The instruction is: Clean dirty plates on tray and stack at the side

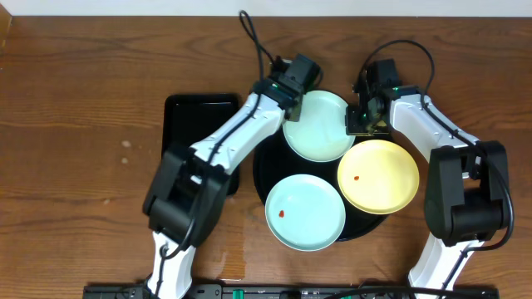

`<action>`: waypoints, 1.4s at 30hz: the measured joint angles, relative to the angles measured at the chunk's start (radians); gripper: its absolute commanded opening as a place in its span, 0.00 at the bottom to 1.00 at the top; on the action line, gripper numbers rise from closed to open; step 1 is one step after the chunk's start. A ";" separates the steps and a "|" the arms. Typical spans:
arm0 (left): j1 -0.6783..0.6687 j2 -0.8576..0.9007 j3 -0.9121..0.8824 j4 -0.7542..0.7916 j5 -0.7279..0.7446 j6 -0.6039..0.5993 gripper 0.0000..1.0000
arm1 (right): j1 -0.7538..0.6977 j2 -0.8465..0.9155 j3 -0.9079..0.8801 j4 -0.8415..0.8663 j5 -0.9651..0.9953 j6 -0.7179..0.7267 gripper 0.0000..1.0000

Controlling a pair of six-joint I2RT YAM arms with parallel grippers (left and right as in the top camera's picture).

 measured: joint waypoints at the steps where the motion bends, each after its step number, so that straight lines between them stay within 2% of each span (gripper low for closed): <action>1: 0.004 -0.013 0.000 -0.019 -0.002 -0.011 0.07 | 0.000 -0.001 0.000 -0.002 0.008 0.000 0.01; 8: 0.010 -0.051 0.004 -0.160 0.065 -0.100 0.08 | 0.000 -0.035 0.000 -0.026 0.073 -0.011 0.01; 17: 0.026 -0.120 0.004 -0.309 0.145 -0.134 0.07 | 0.006 -0.184 0.000 -0.060 0.203 -0.066 0.01; 21: 0.098 -0.245 0.004 -0.407 0.157 -0.143 0.07 | 0.034 -0.265 -0.001 -0.068 0.289 -0.089 0.01; 26: 0.260 -0.355 -0.013 -0.470 0.156 -0.156 0.07 | 0.113 -0.355 -0.001 -0.070 0.412 -0.121 0.01; 30: 0.374 -0.361 -0.113 -0.448 0.160 -0.153 0.07 | 0.190 -0.395 -0.001 -0.070 0.530 -0.148 0.01; 33: 0.441 -0.347 -0.221 -0.365 0.208 -0.124 0.07 | 0.255 -0.399 -0.001 -0.073 0.640 -0.171 0.01; 42: 0.529 -0.342 -0.402 -0.216 0.372 -0.005 0.08 | 0.435 -0.399 -0.002 -0.077 0.925 -0.271 0.01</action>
